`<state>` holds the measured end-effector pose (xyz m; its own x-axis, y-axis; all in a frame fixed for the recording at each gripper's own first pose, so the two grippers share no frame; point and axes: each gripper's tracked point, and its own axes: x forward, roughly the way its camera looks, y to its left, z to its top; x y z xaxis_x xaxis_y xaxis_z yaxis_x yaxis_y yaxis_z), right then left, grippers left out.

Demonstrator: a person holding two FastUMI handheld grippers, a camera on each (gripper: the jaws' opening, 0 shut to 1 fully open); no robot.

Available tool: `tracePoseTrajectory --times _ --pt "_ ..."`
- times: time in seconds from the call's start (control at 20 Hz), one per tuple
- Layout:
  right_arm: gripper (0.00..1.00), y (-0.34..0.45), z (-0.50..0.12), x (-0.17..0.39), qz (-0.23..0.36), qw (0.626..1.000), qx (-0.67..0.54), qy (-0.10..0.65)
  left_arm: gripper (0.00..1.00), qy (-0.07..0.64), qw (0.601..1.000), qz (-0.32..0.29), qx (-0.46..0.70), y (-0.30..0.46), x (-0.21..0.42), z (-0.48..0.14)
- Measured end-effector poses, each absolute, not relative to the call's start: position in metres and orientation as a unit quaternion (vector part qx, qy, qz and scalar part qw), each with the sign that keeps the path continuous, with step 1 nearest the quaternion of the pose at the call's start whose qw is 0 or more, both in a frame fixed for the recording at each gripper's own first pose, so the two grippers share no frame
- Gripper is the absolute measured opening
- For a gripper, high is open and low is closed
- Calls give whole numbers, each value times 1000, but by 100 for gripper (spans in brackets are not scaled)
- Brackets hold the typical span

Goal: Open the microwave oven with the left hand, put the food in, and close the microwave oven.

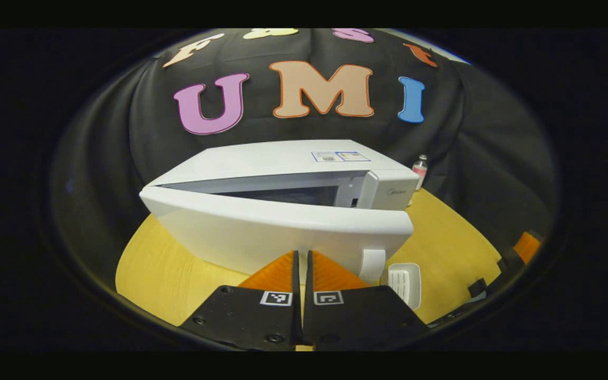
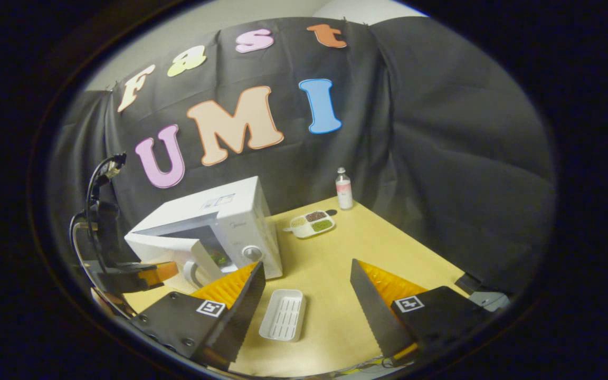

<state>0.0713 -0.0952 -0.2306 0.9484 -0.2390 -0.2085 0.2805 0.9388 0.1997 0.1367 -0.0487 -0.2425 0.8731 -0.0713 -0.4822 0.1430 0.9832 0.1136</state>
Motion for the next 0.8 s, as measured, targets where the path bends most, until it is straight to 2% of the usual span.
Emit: tracePoseTrajectory --times 0.05,0.1,0.2,0.25,0.3,0.35,0.45,0.5,0.55,0.8 --pt "100 -97 -227 70 -135 980 116 84 1 247 965 -57 70 -55 141 -246" --pt "92 -97 -224 70 -137 981 114 79 1 246 965 -59 69 -59 144 -246" --pt "92 -96 -220 69 -136 983 104 72 0 244 965 -62 77 -66 152 -246" --pt "100 -95 -219 69 -136 983 100 70 1 240 965 -62 83 -69 157 -245" --pt "100 -95 -218 69 -134 984 96 69 1 234 967 -59 86 -69 161 -242" --pt "92 -95 -216 69 -134 984 94 68 3 226 969 -53 85 -69 166 -240" --pt "92 -96 -212 69 -134 985 94 63 1 218 972 -46 73 -72 173 -237" --pt "100 -97 -211 68 -134 985 95 59 0 215 973 -43 69 -72 176 -235" --pt "92 -99 -209 69 -136 984 97 56 1 213 974 -38 65 -72 179 -235" --pt "92 -104 -212 70 -144 983 96 63 0 202 977 -17 58 -67 195 -231"
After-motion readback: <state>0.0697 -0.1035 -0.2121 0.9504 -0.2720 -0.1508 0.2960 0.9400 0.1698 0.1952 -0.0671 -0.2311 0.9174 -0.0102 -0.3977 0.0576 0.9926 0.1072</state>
